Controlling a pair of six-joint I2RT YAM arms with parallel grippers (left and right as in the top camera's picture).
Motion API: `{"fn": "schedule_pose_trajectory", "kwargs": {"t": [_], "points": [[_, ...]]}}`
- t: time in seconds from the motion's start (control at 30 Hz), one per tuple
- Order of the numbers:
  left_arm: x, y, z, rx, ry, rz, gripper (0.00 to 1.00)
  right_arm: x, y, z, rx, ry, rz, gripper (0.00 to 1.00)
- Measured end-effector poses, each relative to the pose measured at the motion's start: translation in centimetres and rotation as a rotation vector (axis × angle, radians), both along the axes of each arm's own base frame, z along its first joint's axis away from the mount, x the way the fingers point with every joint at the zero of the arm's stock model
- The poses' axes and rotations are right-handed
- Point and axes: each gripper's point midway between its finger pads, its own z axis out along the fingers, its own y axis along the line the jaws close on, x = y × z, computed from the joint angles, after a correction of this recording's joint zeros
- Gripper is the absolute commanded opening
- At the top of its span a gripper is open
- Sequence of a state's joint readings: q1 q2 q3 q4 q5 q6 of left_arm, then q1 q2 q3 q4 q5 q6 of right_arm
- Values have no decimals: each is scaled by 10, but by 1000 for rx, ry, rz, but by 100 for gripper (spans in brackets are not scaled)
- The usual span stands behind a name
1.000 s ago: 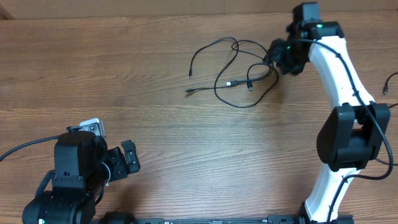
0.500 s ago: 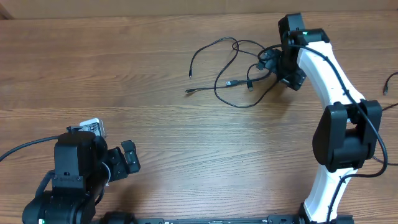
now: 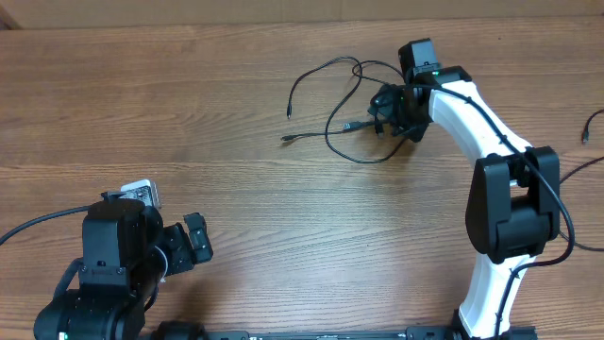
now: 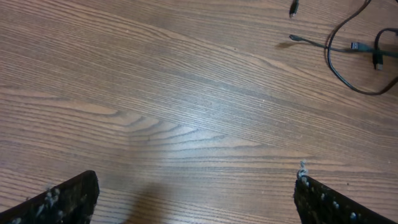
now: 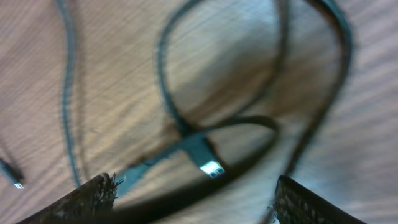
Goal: Untangle cables
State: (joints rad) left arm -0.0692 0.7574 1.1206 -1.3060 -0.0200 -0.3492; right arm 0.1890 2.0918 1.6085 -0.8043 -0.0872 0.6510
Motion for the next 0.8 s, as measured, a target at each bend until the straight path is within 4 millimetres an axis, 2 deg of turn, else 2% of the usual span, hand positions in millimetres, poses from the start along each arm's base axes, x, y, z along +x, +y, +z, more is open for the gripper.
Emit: {"fn": "schedule_pose_trajectory", "kwargs": {"t": [0.1, 0.3, 0.43, 0.53, 0.8], "points": [[0, 0, 0, 0, 0, 0, 100, 11, 3, -2, -23, -61, 1, 76], [0, 0, 0, 0, 0, 0, 100, 15, -6, -19, -65, -110, -23, 72], [0, 0, 0, 0, 0, 0, 100, 24, -12, -18, -97, -159, -44, 72], [0, 0, 0, 0, 0, 0, 100, 30, -17, -15, -126, -187, -58, 64], [0, 0, 0, 0, 0, 0, 100, 26, -27, -25, -171, -189, -84, 61]]}}
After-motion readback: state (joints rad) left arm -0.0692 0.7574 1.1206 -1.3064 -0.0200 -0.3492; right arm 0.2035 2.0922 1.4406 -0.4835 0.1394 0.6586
